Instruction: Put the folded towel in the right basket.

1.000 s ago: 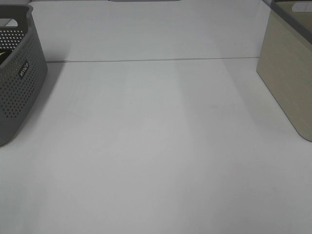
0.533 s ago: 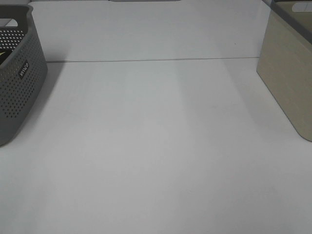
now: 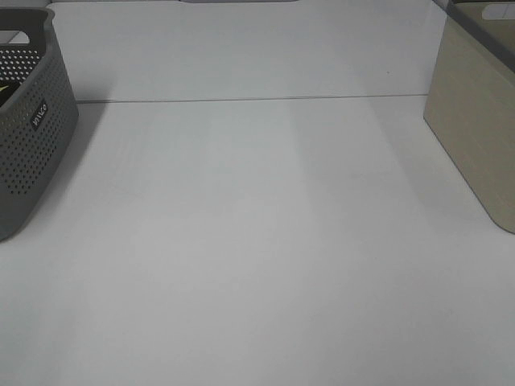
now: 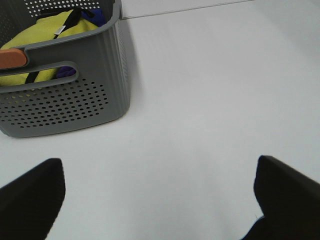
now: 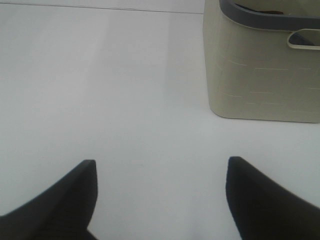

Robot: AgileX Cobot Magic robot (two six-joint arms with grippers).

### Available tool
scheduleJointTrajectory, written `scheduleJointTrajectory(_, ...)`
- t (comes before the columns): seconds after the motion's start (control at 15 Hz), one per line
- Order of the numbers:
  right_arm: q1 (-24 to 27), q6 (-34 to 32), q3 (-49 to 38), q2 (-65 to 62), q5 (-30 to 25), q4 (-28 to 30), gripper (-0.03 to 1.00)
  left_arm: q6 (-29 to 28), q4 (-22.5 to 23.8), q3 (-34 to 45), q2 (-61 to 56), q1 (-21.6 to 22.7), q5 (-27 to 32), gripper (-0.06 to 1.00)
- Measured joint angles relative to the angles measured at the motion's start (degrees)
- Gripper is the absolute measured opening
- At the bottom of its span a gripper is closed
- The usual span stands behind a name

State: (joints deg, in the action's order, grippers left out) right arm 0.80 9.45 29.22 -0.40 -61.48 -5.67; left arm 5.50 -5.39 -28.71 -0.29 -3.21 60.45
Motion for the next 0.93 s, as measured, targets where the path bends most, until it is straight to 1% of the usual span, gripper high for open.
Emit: scheduleJointTrajectory(0.93,0.0,0.0,0.0,0.0,0.0,0.0,0.69,0.0,0.0,0.0,0.0,0.0,0.0,0.98)
